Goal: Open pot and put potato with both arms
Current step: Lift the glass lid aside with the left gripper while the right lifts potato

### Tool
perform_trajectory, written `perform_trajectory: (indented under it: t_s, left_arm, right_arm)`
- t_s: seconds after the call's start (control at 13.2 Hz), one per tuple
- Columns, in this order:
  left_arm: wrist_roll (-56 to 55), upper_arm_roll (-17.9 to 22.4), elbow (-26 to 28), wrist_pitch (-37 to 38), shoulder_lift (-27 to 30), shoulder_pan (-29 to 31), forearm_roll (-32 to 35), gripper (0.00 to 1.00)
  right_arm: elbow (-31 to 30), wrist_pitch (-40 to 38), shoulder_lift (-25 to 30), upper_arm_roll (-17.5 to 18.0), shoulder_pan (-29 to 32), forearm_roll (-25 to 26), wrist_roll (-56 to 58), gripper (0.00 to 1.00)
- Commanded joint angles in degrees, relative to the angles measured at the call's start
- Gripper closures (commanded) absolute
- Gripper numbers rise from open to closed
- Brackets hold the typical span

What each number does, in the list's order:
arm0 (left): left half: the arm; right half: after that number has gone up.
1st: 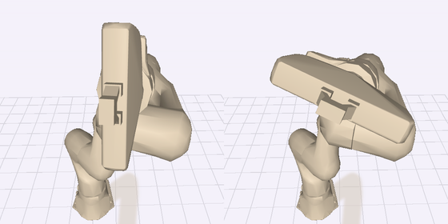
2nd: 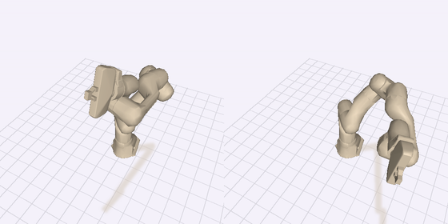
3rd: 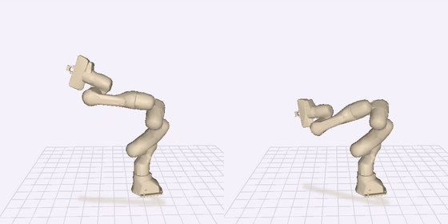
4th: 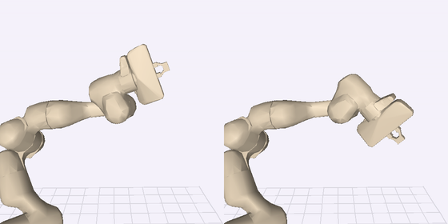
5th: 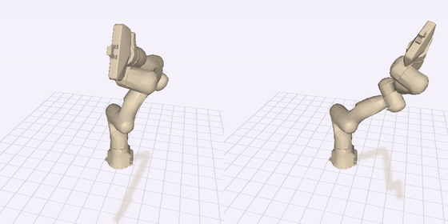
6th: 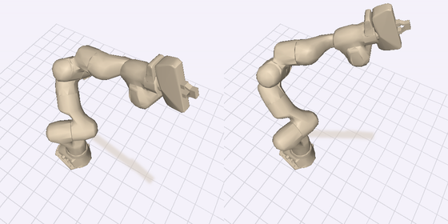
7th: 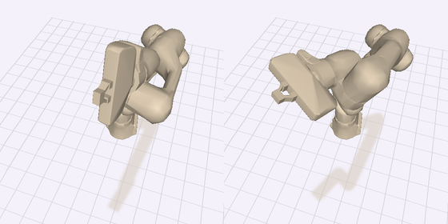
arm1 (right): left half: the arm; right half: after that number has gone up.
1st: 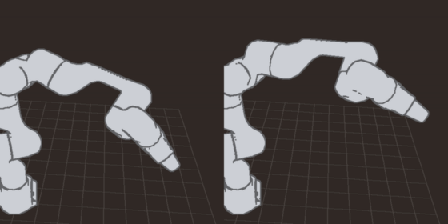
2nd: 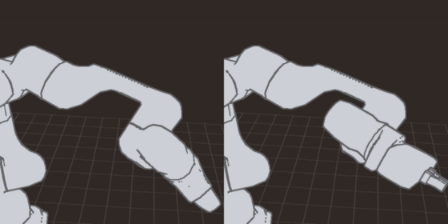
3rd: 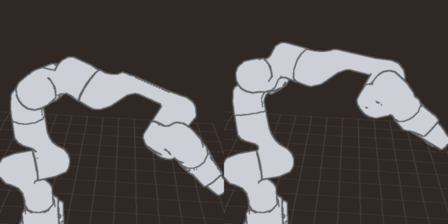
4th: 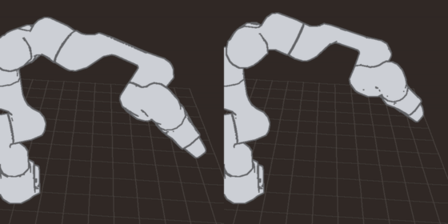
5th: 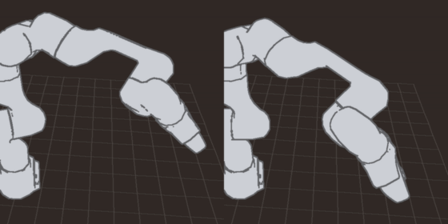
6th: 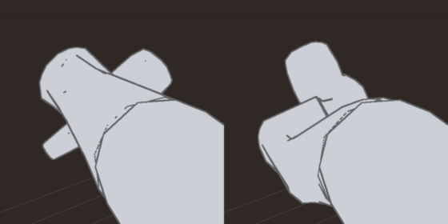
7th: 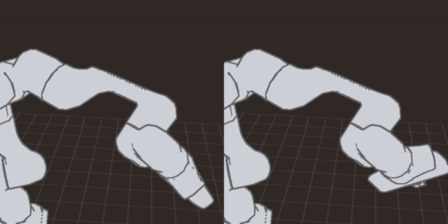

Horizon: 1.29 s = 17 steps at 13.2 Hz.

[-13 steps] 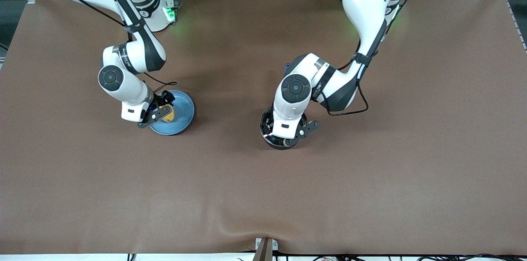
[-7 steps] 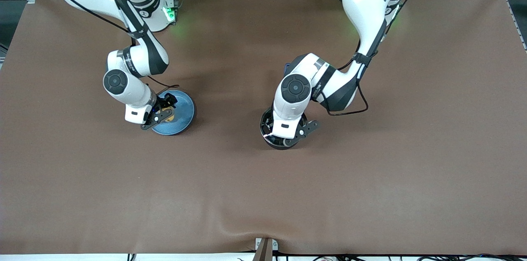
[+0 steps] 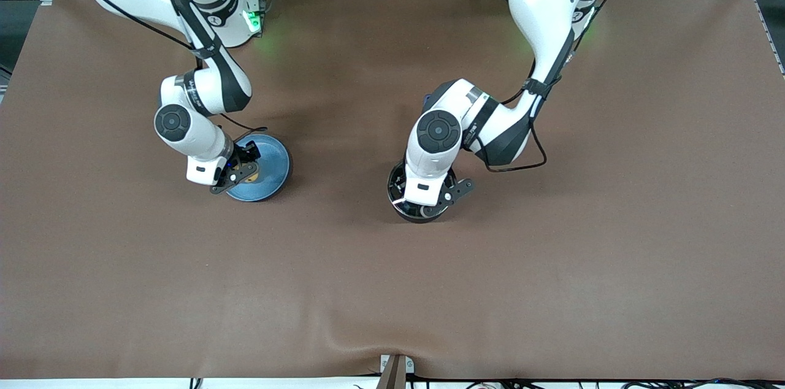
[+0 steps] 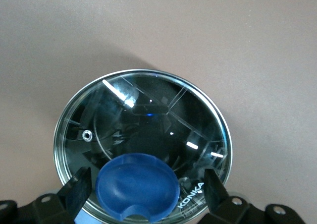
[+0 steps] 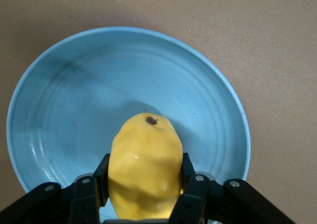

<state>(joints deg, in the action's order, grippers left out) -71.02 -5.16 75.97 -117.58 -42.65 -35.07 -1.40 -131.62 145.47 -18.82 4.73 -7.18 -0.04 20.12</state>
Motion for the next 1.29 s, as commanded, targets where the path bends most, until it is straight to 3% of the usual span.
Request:
perform_trajectory:
  t_s: [0.0, 0.08, 0.23, 0.3, 0.53, 0.61, 0.76, 1.06, 1.21]
  left_arm:
    - [-1.22, 0.15, -0.91, 0.69, -0.85, -0.44, 0.26, 0.0]
    - [-1.22, 0.15, -0.91, 0.69, -0.85, -0.44, 0.26, 0.02]
    - [-1.05, 0.15, -0.91, 0.69, -0.94, -0.44, 0.17, 0.21]
    - [-1.05, 0.15, -0.82, 0.69, -0.94, -0.35, 0.17, 0.33]
    - [-0.79, 0.15, -0.73, 1.39, -0.68, -0.17, 0.17, 0.83]
    - [-0.61, 0.15, -0.73, 1.65, -0.42, -0.09, 0.26, 0.91]
    - [-0.43, 0.14, -1.08, 3.23, 0.28, 0.26, 0.43, 1.0]
    - [-0.26, 0.23, -1.09, 6.48, 4.15, 0.79, 1.05, 1.0]
    - [2.71, 0.15, -0.91, 7.36, 7.21, 3.76, 1.05, 1.0]
  right_arm:
    - [-1.45, 2.66, 2.9, 0.2, 1.82, -3.27, 3.01, 1.0]
    - [-0.31, -1.2, 4.13, -0.33, 1.82, -7.91, 2.04, 1.0]
    - [2.15, -8.07, 5.63, -1.73, 1.73, -12.07, 0.38, 1.0]
    - [2.77, -9.4, 6.77, -1.74, 1.56, -12.26, -3.55, 1.0]
    - [3.3, -10.46, 10.55, -1.91, 0.51, -11.21, -11.66, 1.0]
    - [3.82, -10.99, 11.52, -2.26, 0.5, -11.12, -12.38, 1.0]
    - [7.15, -14.14, 12.75, -4.89, 0.59, -8.68, -12.38, 1.0]
    - [21.64, -31.26, 13.02, -6.75, 0.5, -2.88, -17.01, 1.0]
    - [25.7, -37.16, 14.07, -6.48, -0.02, -1.72, -22.64, 1.0]
